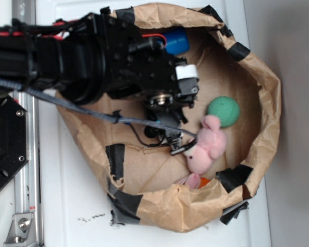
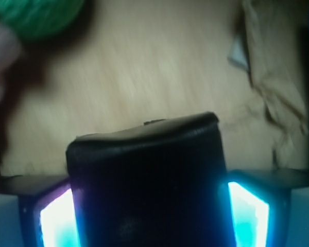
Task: Grab the black box.
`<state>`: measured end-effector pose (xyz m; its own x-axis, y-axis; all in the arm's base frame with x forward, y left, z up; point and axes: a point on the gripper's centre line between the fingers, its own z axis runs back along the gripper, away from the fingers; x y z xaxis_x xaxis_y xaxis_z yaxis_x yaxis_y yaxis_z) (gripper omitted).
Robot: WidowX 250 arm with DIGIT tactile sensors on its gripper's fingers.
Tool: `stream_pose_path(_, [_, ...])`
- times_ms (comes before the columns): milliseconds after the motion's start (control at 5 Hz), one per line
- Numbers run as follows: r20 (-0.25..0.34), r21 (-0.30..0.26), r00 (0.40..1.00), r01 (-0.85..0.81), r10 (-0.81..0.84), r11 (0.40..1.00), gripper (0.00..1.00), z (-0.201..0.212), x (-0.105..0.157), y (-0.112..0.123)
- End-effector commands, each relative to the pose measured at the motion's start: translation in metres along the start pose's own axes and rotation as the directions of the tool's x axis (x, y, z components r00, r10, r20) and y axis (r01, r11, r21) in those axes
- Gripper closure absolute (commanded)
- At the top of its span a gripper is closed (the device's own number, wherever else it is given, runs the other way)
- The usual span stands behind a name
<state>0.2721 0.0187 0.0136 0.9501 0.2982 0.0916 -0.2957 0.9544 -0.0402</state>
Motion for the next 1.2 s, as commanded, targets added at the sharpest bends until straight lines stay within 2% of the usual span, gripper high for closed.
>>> stream_pose_path(0, [0.028, -0.075, 0.997, 0.071, -0.069, 0.995, 1.0, 0.011, -0.003, -0.035])
stream_pose_path(400, [0.026, -0.05, 0.995, 0.097, -0.096, 0.994, 1.0, 0.027, -0.008, -0.028])
stream_pose_path(600, [0.032, 0.055, 0.98, 0.196, -0.198, 0.979, 1.0, 0.077, -0.009, -0.016])
stream_pose_path(800, [0.056, 0.122, 0.956, 0.279, -0.287, 0.953, 1.0, 0.129, -0.015, -0.006])
stream_pose_path(1000, [0.07, 0.129, 0.952, 0.289, -0.299, 0.949, 1.0, 0.166, -0.014, -0.002])
